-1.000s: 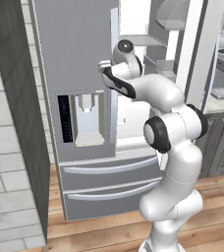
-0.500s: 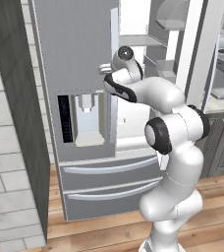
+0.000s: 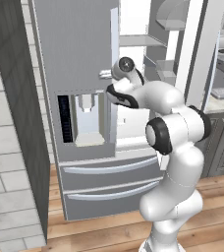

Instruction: Take the lemon wedge from the fridge and place it on the plate with fish on the dining counter.

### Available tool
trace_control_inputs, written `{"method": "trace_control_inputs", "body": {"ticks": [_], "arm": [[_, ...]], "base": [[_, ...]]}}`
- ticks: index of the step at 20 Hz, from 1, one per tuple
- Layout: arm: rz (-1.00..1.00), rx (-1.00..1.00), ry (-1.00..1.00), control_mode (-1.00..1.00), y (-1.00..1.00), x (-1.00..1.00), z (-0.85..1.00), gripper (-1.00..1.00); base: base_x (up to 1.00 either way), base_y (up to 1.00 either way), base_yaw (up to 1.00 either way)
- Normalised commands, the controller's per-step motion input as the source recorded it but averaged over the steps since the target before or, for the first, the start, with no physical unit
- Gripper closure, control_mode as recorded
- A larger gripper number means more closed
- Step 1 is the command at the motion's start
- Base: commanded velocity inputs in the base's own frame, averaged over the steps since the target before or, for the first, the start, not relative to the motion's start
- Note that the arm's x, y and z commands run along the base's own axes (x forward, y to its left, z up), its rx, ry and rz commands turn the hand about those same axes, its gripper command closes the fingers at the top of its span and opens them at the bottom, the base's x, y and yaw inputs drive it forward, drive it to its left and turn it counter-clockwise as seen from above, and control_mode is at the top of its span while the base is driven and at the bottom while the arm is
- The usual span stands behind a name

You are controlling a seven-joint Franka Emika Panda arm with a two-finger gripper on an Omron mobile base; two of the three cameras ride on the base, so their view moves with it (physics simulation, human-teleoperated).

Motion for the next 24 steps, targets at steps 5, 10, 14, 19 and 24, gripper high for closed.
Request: {"method": "trace_control_inputs", "body": {"ticks": [5, 10, 14, 19, 24], "arm": [[0.0, -0.01, 0.0, -1.0, 0.0, 0.29, -0.06, 1.0], [0.0, 0.0, 0.0, -1.0, 0.0, 0.01, 0.0, 1.0], [0.0, 0.0, 0.0, -1.0, 0.0, 0.0, 0.0, 1.0], [0.0, 0.0, 0.0, -1.0, 0.0, 0.0, 0.0, 1.0], [0.0, 0.01, 0.0, -1.0, 0.14, -0.27, 0.01, 1.0]], "base": [[0.0, 0.0, 0.0], [0.0, 0.0, 0.0], [0.0, 0.0, 0.0], [0.0, 0.0, 0.0], [0.0, 0.0, 0.0]]}}
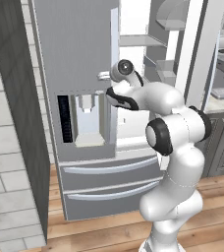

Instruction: Take the lemon wedge from the fridge and place it on the plate with fish on the dining counter.

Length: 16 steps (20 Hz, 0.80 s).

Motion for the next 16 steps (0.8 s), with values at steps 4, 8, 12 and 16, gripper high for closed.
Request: {"method": "trace_control_inputs", "body": {"ticks": [4, 8, 12, 16], "arm": [[0.0, 0.05, 0.0, -1.0, 0.65, -0.54, 0.2, 1.0], [-0.02, 0.01, 0.0, -1.0, 0.95, -0.8, 0.35, 1.0], [-0.14, 0.0, 0.01, -1.0, 1.0, -0.84, 0.43, 1.0], [-0.18, 0.03, 0.09, -1.0, 1.0, -0.76, 0.37, 1.0]], "base": [[0.0, 0.0, 0.0], [0.0, 0.0, 0.0], [0.0, 0.0, 0.0], [0.0, 0.0, 0.0]]}}
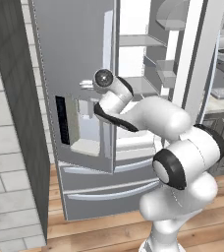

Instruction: Take the lemon wedge from the fridge and place it on the plate with fish on the dining counter.

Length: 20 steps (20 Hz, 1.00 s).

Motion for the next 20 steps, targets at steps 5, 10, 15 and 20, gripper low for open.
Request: {"method": "trace_control_inputs", "body": {"ticks": [5, 10, 15, 20], "arm": [[-0.19, 0.04, 0.12, -1.0, 1.0, -0.79, 0.39, 1.0], [-0.22, 0.01, 0.2, -1.0, 1.0, -0.77, 0.37, -1.0], [-0.22, 0.0, 0.04, -1.0, 0.7, -1.0, 0.06, -1.0], [-0.1, 0.0, -0.07, -1.0, 0.03, -1.0, -0.14, -1.0]], "base": [[0.0, 0.0, 0.0], [0.0, 0.0, 0.0], [0.0, 0.0, 0.0], [0.0, 0.0, 0.0]]}}
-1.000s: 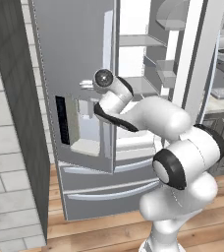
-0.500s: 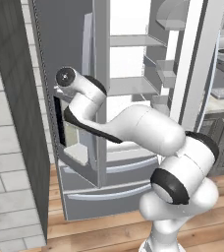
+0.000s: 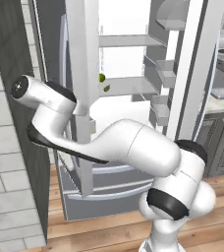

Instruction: Take the lemon wedge from the fridge and place it on the plate with fish on the dining counter.

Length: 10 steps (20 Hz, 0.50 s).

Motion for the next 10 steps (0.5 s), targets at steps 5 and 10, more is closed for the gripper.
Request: {"method": "trace_control_inputs", "body": {"ticks": [5, 10], "arm": [[-0.04, 0.0, -0.16, -1.0, -0.46, -1.0, -0.27, -1.0], [0.0, 0.03, -0.29, -1.0, -0.98, -1.0, -0.13, -1.0]], "base": [[0.0, 0.0, 0.0], [0.0, 0.0, 0.0]]}}
